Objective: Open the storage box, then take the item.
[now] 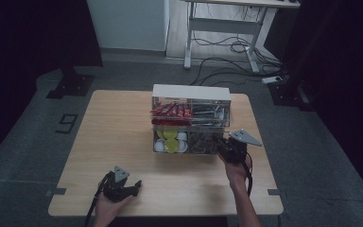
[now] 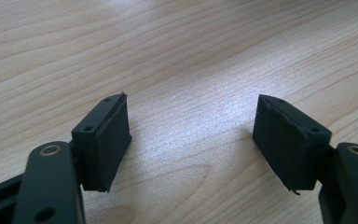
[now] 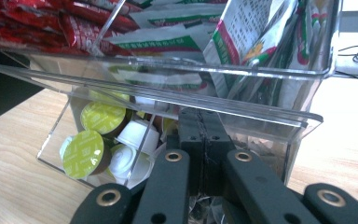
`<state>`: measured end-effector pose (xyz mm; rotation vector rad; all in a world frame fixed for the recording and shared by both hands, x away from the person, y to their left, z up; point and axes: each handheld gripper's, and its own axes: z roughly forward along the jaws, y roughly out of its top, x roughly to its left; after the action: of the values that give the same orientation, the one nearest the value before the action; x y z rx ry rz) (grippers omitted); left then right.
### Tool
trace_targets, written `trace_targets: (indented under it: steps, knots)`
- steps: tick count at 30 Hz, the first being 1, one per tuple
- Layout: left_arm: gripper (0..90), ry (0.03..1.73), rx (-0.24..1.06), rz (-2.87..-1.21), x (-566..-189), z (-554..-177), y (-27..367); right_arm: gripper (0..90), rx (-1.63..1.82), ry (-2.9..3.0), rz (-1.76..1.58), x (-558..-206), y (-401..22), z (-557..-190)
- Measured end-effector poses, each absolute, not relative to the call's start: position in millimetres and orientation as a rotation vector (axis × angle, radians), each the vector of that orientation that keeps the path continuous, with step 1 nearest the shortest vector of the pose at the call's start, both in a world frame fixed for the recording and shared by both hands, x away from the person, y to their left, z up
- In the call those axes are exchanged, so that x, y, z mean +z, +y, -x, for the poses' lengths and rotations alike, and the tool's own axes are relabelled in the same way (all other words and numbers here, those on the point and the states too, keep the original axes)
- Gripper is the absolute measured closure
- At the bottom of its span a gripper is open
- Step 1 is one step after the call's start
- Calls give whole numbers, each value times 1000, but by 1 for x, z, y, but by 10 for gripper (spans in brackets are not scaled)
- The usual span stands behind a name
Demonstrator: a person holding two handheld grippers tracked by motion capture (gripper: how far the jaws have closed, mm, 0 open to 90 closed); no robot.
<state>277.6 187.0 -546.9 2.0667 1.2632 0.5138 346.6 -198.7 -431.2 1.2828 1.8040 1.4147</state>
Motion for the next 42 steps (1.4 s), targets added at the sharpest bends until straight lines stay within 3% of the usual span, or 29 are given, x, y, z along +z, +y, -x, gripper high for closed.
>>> trace_targets:
  steps: [23, 42]
  knots:
    - [270, 1302, 471, -1980, -544, -279, 191, 888, 1425, 1808, -1279, -434, -202, -347]
    - [281, 1249, 515, -1925, -499, -286, 178, 887, 1424, 1821, -1246, -432, -206, -348]
